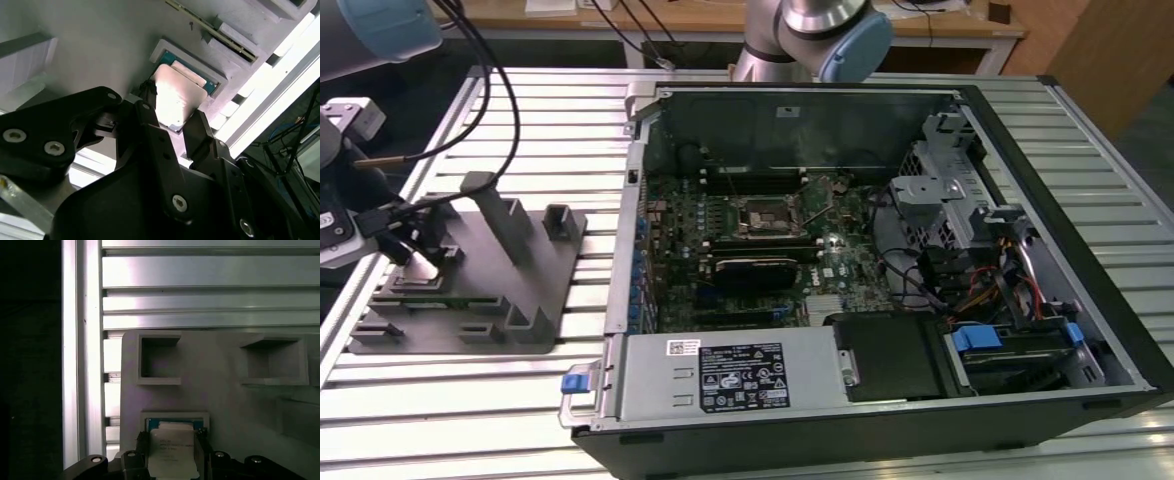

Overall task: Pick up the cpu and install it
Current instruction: 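Pick up the cpu and move it towards the insertion slot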

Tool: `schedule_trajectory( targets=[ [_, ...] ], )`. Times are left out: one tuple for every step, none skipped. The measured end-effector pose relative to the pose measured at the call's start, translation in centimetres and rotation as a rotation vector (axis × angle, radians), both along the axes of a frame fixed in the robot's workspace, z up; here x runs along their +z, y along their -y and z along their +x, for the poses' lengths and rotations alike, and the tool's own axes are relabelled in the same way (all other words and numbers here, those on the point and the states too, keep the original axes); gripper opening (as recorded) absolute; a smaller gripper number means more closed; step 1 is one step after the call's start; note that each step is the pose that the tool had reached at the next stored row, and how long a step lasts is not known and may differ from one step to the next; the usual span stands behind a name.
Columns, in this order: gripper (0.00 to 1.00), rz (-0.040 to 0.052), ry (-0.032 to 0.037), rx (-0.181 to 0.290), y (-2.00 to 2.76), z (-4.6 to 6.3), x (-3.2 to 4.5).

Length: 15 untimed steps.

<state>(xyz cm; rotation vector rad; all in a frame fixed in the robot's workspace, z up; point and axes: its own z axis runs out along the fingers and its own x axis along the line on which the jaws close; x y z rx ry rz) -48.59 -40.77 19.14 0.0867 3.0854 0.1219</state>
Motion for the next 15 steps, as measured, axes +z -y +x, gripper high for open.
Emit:
schedule_trajectory(
  targets=[
    [0.49,0.0001,-0.0001,0.000,0.00,-0.01,0.01],
    [0.49,0.0002,0.0000,0.000,0.00,-0.01,0.01],
    [0.49,0.0002,0.0000,0.000,0.00,-0.01,0.00],
    [0.49,0.0002,0.0000,0.000,0.00,-0.01,0.00],
    [0.49,0.0002,0.0000,0.000,0.00,-0.01,0.00],
    [0.49,0.0002,0.0000,0.000,0.00,-0.01,0.00],
    [0.49,0.0002,0.0000,0.000,0.00,-0.01,0.00],
    [0.49,0.0002,0.0000,0.000,0.00,-0.01,0.00],
    [0.50,0.0002,0.0000,0.000,0.00,-0.01,0.00],
    [0.50,0.0002,0.0000,0.000,0.00,-0.01,0.00],
    [0.56,0.0002,0.0000,0.000,0.00,-0.01,0.00],
    [0.56,0.0001,0.0001,0.000,0.00,-0.01,0.00],
    [0.56,-0.0022,-0.0002,0.000,-0.01,0.03,0.00],
    [0.56,-0.0065,-0.0015,0.000,-0.01,0.13,0.00],
    [0.56,-0.0114,-0.0037,0.000,-0.01,0.27,-0.01]
  ],
)
